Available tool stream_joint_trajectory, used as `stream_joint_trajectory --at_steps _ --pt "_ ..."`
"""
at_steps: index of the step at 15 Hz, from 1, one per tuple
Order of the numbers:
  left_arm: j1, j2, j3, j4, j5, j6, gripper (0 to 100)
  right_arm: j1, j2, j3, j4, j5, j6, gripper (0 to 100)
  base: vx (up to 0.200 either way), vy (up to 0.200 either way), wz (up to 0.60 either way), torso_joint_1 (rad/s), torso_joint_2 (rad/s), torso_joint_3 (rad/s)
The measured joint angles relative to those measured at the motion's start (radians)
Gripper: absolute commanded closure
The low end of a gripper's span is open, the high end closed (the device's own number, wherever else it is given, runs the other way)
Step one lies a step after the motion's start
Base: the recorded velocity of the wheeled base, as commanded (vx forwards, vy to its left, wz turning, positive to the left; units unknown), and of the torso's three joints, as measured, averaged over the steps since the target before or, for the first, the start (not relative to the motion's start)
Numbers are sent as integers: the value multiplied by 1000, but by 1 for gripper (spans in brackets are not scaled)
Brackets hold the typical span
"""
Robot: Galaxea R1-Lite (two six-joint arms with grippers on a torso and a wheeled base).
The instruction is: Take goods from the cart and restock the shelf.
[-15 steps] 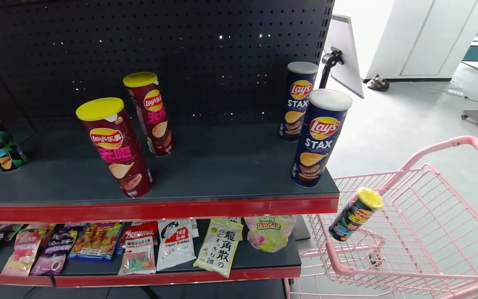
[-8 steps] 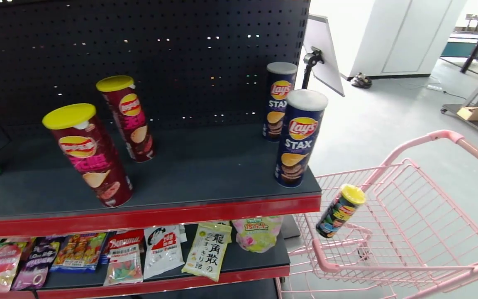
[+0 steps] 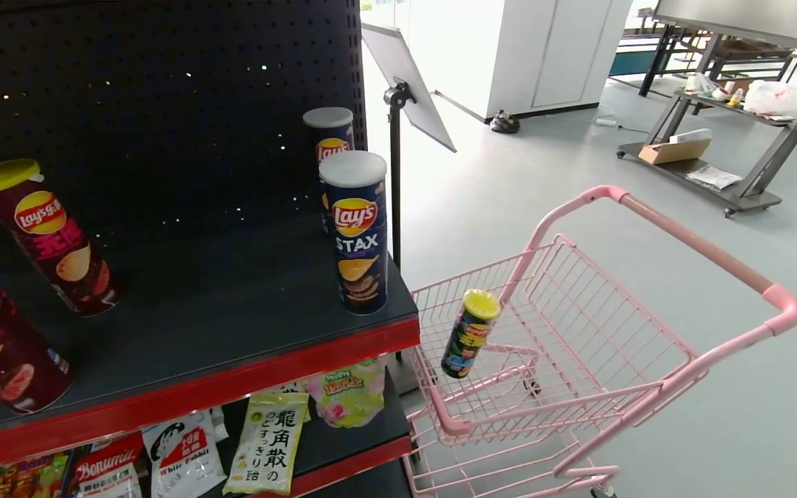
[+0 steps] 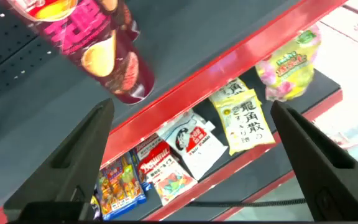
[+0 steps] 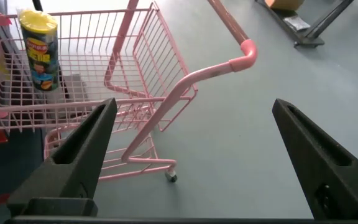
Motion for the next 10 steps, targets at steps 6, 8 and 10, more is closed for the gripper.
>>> stream_joint_trajectory --at_steps 6,8,10 --pt "0 -14 2 2 -1 1 0 -3 -11 6 1 -6 -7 0 0 0 0 -79 199 124" --pt "0 -19 3 2 -1 1 0 -3 -11 7 1 -6 -7 0 0 0 0 -137 366 227" --pt "0 -25 5 3 -1 1 0 -3 -11 7 1 -6 -7 0 0 0 0 -137 381 239"
